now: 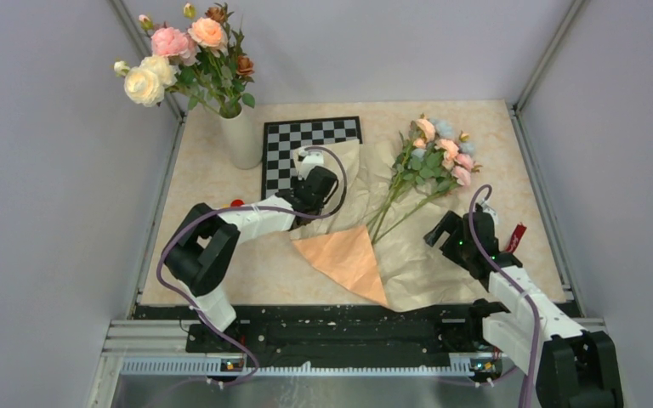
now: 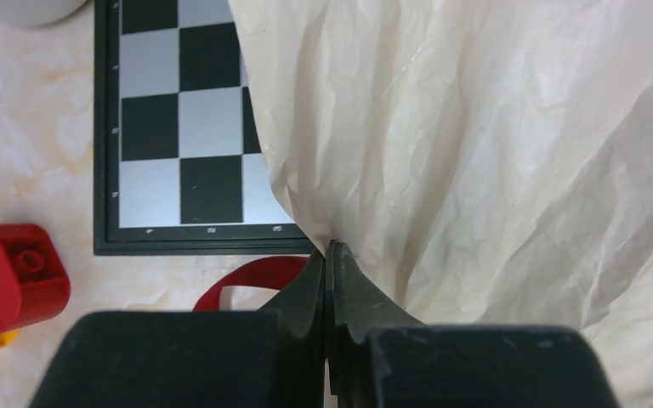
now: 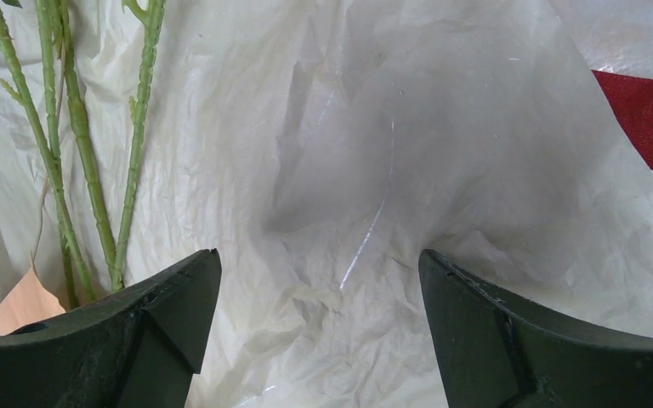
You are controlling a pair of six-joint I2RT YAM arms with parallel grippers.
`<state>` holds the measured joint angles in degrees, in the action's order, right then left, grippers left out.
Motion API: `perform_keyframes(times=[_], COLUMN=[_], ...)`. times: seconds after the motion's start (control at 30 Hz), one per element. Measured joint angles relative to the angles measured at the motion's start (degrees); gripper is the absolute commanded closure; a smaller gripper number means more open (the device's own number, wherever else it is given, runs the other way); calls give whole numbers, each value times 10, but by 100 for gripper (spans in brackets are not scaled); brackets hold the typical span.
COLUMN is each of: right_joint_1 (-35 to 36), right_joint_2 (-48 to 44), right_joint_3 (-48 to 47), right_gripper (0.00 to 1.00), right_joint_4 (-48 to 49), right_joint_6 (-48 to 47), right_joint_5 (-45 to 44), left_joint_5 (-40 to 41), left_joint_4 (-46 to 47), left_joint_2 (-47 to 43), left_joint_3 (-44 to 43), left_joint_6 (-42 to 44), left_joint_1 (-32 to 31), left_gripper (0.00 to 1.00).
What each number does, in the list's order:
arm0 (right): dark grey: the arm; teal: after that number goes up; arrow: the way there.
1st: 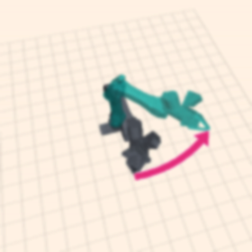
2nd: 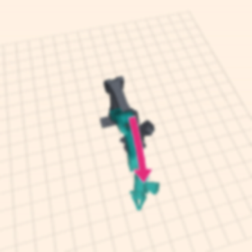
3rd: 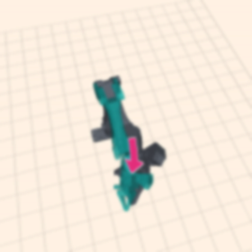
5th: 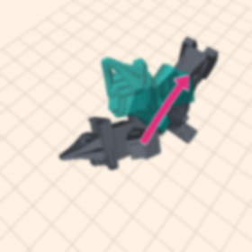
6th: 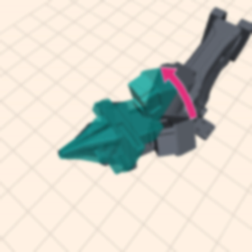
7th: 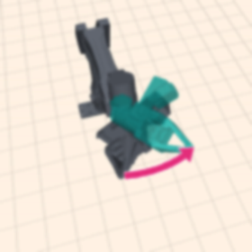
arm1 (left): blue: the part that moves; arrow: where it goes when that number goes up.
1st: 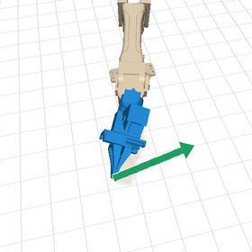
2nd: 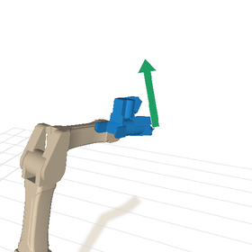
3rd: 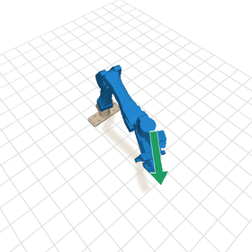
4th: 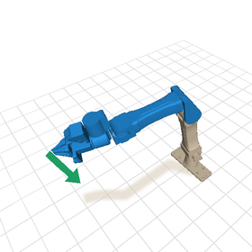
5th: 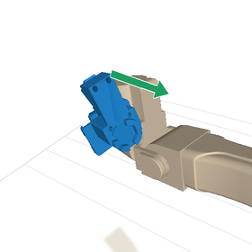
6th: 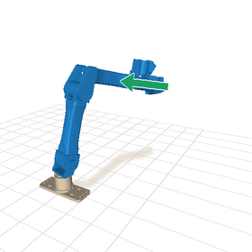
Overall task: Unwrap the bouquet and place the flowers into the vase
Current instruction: Unfold the wrapping paper at the center of the board.
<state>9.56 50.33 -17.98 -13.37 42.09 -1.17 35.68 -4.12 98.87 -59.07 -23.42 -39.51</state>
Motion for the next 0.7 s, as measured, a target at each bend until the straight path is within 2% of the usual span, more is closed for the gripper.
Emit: perform_keyframes(times=[0.7], right_joint_1=[0], right_joint_2=[1], right_joint_3=[3], right_gripper=[11], right_joint_4=[10], right_joint_6=[4], right_joint_5=[-22], left_joint_5=[15], left_joint_4=[-30], left_joint_2=[-21], left_joint_3=[52], left_joint_6=[-58], left_joint_1=[28], left_gripper=[100])
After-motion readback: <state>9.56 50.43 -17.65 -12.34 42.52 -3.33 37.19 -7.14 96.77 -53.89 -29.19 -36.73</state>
